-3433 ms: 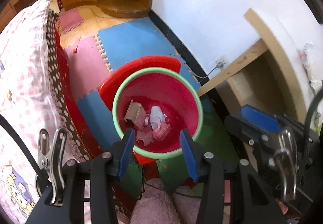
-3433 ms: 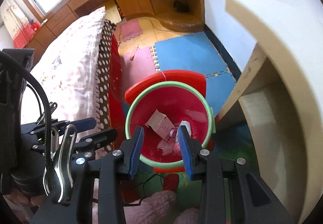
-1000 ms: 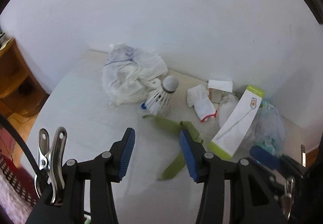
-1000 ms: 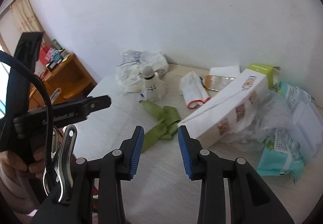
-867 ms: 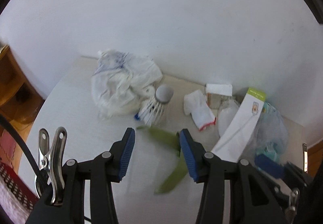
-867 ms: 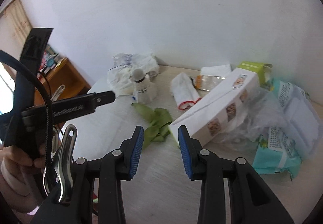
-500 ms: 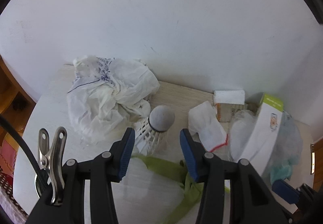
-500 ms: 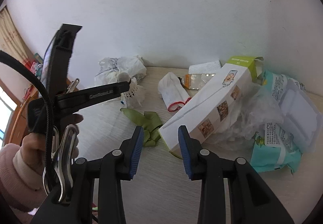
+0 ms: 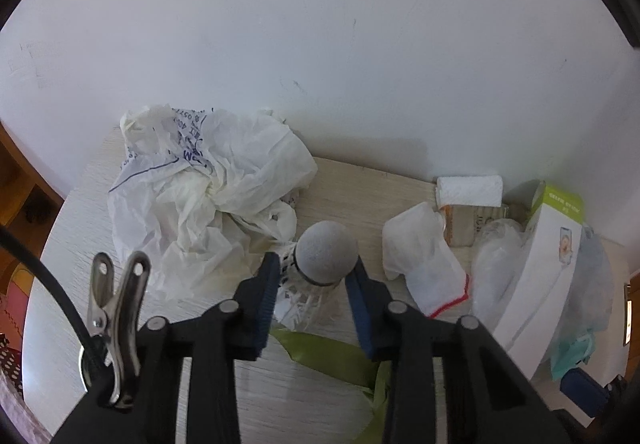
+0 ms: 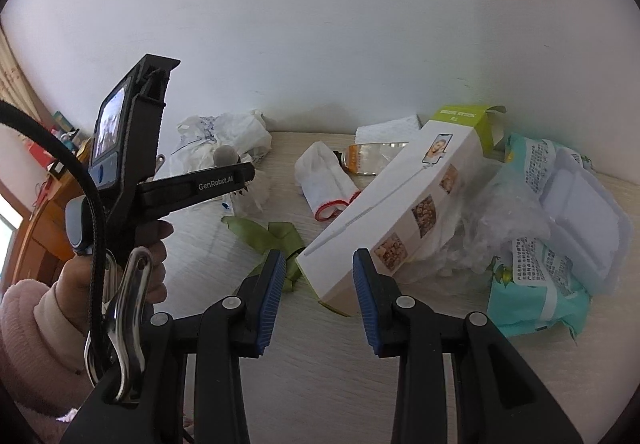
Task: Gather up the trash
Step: 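Lower the left tool onto the white shuttlecock and close on it, then reach the right tool down to the blue marker on the table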
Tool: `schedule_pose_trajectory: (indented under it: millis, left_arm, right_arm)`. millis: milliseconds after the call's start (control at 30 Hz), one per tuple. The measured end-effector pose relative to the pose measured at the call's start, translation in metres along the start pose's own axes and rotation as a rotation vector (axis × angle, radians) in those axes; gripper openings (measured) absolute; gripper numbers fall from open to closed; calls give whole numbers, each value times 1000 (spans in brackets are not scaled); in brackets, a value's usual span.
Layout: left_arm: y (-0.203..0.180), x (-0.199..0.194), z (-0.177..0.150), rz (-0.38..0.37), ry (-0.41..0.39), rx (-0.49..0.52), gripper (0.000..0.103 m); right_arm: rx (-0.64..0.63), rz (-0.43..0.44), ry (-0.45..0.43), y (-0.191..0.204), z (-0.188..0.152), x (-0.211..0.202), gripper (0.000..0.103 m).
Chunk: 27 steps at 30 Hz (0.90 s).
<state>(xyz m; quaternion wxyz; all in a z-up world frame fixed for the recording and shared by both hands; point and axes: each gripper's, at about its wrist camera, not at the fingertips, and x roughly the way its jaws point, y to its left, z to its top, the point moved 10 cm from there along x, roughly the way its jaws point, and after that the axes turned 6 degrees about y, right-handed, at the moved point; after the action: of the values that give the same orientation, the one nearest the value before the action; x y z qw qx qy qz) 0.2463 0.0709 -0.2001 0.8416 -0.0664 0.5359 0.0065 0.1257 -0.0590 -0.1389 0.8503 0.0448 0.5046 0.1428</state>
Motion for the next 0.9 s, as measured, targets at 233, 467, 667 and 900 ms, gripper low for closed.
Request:
schedule_pose_trajectory:
  millis: [233, 467, 667, 900]
  left_arm:
    - [-4, -14, -2, -30, -31, 15, 29]
    - [-1, -43, -7, -55, -65, 16, 29]
    - [16, -61, -16, -61, -72, -18, 29]
    - [47, -77, -29, -31, -66, -63, 29]
  right_arm:
    - [6, 1, -3, 0, -2, -1, 36]
    - [-15, 9, -2, 10, -4, 0, 36]
    - [-48, 28, 11, 26, -3, 7, 36]
    - [-91, 53, 28, 47, 1, 19, 36]
